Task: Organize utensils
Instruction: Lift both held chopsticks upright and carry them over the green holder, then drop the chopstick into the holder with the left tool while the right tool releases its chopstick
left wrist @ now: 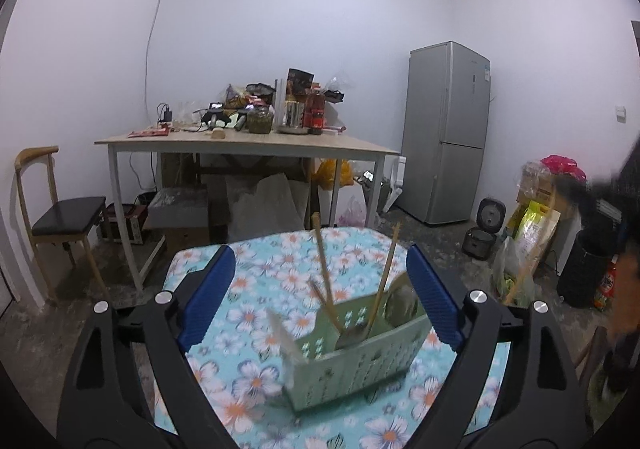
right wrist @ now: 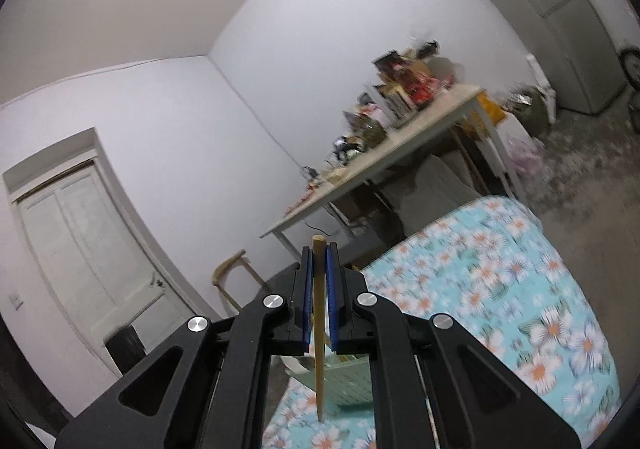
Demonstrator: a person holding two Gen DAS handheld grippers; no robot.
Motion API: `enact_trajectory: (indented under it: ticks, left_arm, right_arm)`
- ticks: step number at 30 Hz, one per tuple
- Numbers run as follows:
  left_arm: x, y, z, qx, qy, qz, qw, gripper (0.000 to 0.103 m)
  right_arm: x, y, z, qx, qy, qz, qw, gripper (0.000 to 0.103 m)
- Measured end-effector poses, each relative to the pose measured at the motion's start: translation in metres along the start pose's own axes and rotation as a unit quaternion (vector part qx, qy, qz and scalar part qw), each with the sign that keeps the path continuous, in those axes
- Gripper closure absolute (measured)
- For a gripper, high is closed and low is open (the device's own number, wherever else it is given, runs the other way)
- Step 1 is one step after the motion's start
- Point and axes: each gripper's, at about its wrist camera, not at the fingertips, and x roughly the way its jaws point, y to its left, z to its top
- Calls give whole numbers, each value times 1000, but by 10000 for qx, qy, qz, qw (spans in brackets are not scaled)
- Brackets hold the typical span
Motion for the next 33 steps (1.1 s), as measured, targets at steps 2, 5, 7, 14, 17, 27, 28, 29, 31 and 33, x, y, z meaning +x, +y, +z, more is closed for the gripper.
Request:
enact_trajectory:
  ticks: [2, 5, 7, 14, 17, 27, 28, 29, 31, 33]
  left_arm:
    - [-6, 7, -9, -17, 54, 21, 10000, 19]
    - [-12, 14, -23, 1, 172, 53, 9998, 19]
    - [-14, 21, -32, -1, 251, 76, 9997, 19]
    - [-20, 46, -54, -200, 451, 198, 9986, 19]
    - [-22, 54, -58, -269, 463, 247, 9983, 19]
    - [-17, 59, -62, -334, 527, 290, 9976, 19]
    - [-17, 59, -62, -336, 526, 287, 9976, 19]
    - [-17, 58, -62, -335, 520, 285, 9977, 19]
    - [-16, 59, -63, -326, 512, 266, 9978, 19]
    - [-15, 58, -64, -318, 513, 247, 9979, 19]
  right_arm:
    - [3, 12, 10, -113, -23, 151, 9998, 96]
    - [9, 32, 23, -398, -164, 232, 9988, 96]
    - [14, 41, 29, -534, -239, 247, 9980, 96]
    - [62, 63, 34, -1112, -207, -112, 9935, 96]
    - [86, 62, 26, -1256, -56, -290, 9916, 96]
    - [144, 48, -16, -1491, 441, -715, 9852, 96]
    - [148, 46, -21, -1474, 508, -736, 9850, 96]
    - [152, 43, -27, -1455, 624, -720, 9848, 96]
    - [157, 39, -36, -1410, 800, -695, 9843, 94]
    - [160, 34, -41, -1327, 931, -668, 9845, 83]
